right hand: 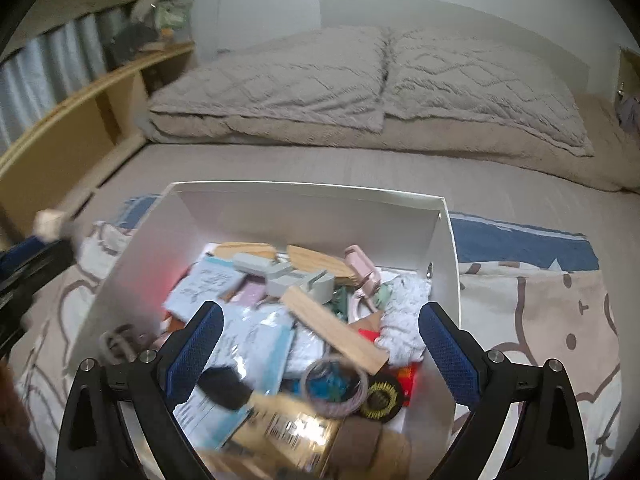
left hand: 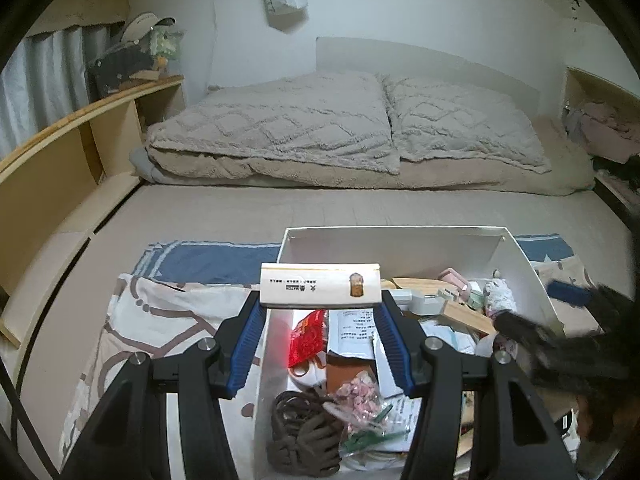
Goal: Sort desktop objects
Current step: 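Open the left tool over the shoe box while the right tool releases the stick inside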
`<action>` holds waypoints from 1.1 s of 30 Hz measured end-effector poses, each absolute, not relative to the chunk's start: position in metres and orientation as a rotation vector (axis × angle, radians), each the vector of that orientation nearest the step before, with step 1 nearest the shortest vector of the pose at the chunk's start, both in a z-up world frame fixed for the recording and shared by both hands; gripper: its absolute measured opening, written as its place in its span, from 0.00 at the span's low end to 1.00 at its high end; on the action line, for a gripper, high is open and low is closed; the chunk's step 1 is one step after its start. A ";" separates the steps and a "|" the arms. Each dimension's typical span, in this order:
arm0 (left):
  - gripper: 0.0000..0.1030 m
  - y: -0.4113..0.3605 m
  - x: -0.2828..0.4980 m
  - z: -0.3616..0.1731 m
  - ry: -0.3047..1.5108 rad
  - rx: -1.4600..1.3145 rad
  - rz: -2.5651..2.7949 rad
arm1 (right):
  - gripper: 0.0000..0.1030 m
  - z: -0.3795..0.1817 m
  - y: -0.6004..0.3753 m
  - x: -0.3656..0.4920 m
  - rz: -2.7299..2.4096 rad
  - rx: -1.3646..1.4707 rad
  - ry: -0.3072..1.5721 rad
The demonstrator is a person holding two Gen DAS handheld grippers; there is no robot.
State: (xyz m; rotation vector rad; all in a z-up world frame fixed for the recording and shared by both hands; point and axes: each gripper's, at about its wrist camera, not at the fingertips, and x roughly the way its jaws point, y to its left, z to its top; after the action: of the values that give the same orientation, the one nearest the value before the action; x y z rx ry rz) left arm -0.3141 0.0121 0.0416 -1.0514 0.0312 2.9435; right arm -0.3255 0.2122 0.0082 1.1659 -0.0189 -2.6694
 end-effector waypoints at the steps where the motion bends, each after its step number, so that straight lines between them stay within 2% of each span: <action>1: 0.54 0.014 -0.318 0.039 0.035 -1.065 2.941 | 0.95 0.009 0.213 -0.317 -2.661 1.155 -0.016; 13: 0.54 0.024 -0.347 -0.002 0.066 -1.207 2.928 | 0.95 -0.003 0.226 -0.257 -2.603 1.132 -0.027; 14: 0.62 0.024 -0.348 -0.004 0.070 -1.217 2.931 | 0.95 -0.006 0.227 -0.256 -2.599 1.140 -0.028; 15: 0.79 0.023 -0.349 -0.007 0.071 -1.233 2.935 | 0.95 -0.008 0.228 -0.254 -2.597 1.146 -0.030; 17: 0.89 0.020 -0.348 -0.009 0.066 -1.236 2.959 | 0.95 -0.013 0.230 -0.252 -2.606 1.159 -0.033; 27: 0.89 0.013 -0.312 -0.007 0.115 -1.155 2.965 | 0.95 -0.010 0.234 -0.241 -2.666 1.098 -0.086; 33: 0.89 0.011 -0.288 0.007 0.075 -1.109 2.950 | 0.98 0.011 0.234 -0.226 -2.862 0.983 -0.054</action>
State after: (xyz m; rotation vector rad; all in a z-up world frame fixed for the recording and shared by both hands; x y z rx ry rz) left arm -0.2879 0.0106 0.0075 -1.1088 0.0752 2.9500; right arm -0.2258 0.2345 0.0111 0.9826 -0.0540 -2.8625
